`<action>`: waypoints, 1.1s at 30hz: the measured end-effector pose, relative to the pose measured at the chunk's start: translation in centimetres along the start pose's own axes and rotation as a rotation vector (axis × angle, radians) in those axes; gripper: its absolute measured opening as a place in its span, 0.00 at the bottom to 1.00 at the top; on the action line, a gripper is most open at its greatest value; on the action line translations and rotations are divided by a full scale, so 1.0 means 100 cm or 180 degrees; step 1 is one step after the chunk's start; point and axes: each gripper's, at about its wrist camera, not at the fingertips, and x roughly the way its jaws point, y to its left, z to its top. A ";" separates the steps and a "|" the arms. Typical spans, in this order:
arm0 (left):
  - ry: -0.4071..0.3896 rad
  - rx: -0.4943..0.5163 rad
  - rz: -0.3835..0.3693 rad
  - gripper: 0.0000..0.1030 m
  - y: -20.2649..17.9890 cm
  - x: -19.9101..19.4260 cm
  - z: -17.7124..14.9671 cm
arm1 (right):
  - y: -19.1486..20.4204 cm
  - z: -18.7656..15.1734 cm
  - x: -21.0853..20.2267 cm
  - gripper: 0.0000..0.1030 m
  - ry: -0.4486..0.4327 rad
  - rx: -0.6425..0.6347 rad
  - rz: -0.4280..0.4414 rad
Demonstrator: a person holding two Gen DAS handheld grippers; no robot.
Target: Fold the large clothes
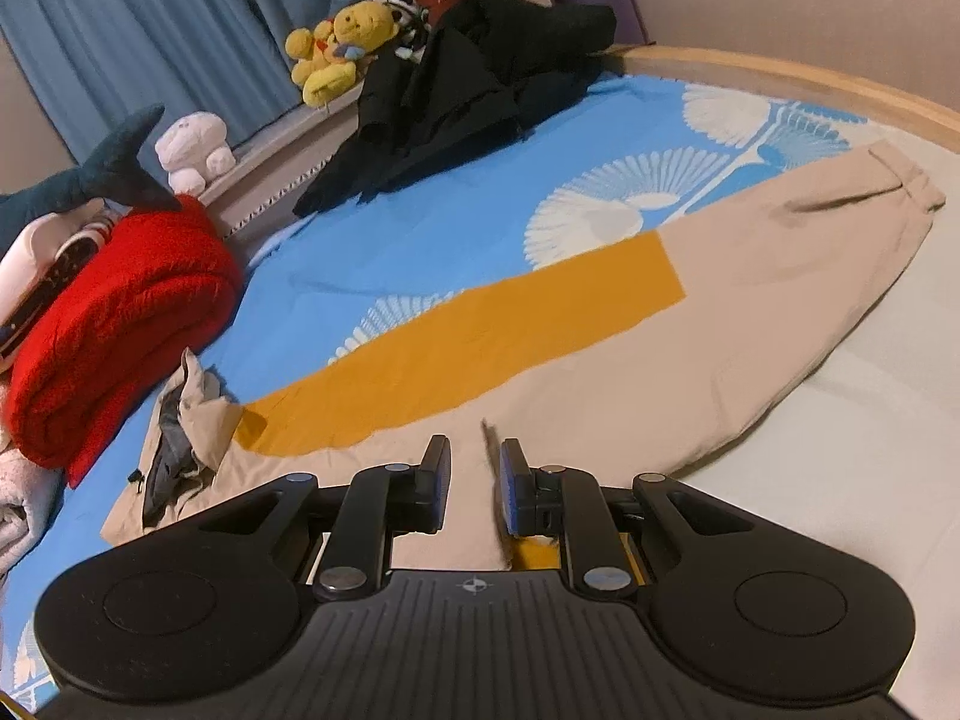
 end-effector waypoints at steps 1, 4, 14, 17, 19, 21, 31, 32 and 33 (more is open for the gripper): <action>0.0001 0.0006 0.0001 0.40 0.000 0.000 0.000 | -0.005 0.003 -0.002 0.18 -0.0030 0.0006 0.0000; 0.0001 0.0024 0.0010 0.40 0.000 0.002 0.000 | -0.021 0.015 -0.008 0.18 -0.0139 0.0055 -0.0013; 0.0010 0.0049 0.0042 0.40 -0.005 0.005 0.000 | -0.063 0.034 -0.020 0.18 -0.0319 0.0290 -0.0099; 0.0011 0.0063 0.0040 0.40 -0.007 0.006 0.000 | -0.070 0.035 -0.021 0.18 -0.0336 0.0301 -0.0107; 0.0013 0.0071 0.0045 0.40 -0.008 0.007 0.000 | -0.072 0.036 -0.022 0.18 -0.0347 0.0310 -0.0118; 0.0024 0.0070 0.0045 0.40 -0.008 0.008 -0.001 | -0.076 0.038 -0.022 0.18 -0.0362 0.0326 -0.0109; 0.0025 0.0034 0.0012 0.40 -0.007 0.009 0.004 | -0.151 0.071 -0.046 0.18 -0.0840 0.0714 -0.0075; 0.0028 0.0038 0.0014 0.40 -0.008 0.010 0.004 | -0.166 0.075 -0.047 0.18 -0.0867 0.0831 -0.0088; 0.0032 0.0037 0.0014 0.40 -0.007 0.010 0.004 | -0.179 0.076 -0.048 0.18 -0.0888 0.0922 -0.0094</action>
